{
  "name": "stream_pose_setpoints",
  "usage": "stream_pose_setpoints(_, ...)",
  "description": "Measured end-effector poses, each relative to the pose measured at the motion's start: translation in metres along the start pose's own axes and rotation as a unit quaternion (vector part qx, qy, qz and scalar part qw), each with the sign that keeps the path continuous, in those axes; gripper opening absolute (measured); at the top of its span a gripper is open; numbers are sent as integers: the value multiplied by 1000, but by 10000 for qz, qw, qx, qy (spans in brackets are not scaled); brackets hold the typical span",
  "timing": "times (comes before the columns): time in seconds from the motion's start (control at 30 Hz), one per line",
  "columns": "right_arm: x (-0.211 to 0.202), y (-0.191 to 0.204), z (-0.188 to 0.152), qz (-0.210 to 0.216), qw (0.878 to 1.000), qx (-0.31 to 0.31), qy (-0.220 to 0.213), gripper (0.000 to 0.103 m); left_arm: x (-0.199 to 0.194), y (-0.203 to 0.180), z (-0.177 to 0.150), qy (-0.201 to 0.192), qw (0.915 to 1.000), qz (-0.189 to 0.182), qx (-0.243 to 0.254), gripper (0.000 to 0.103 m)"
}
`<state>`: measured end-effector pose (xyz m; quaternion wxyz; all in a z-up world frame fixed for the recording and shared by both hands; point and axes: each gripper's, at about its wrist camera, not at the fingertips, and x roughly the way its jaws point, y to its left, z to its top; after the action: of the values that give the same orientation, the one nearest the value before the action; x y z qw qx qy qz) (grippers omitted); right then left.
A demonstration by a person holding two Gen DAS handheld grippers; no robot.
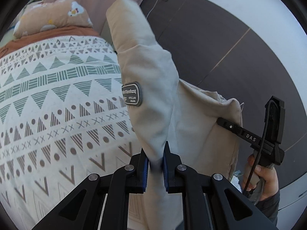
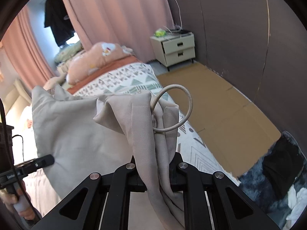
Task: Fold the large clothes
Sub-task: 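Lower the folded jacket onto the bedspread edge with both grippers, release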
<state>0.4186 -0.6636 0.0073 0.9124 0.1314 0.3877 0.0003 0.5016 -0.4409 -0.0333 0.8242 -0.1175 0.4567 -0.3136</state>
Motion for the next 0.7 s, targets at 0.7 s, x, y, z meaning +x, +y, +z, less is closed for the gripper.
stream_pose_setpoints(0.7, 8, -69, -75, -1496, 9850, 733, 447, 54, 85, 90, -29, 1007, 9921, 295, -694, 42)
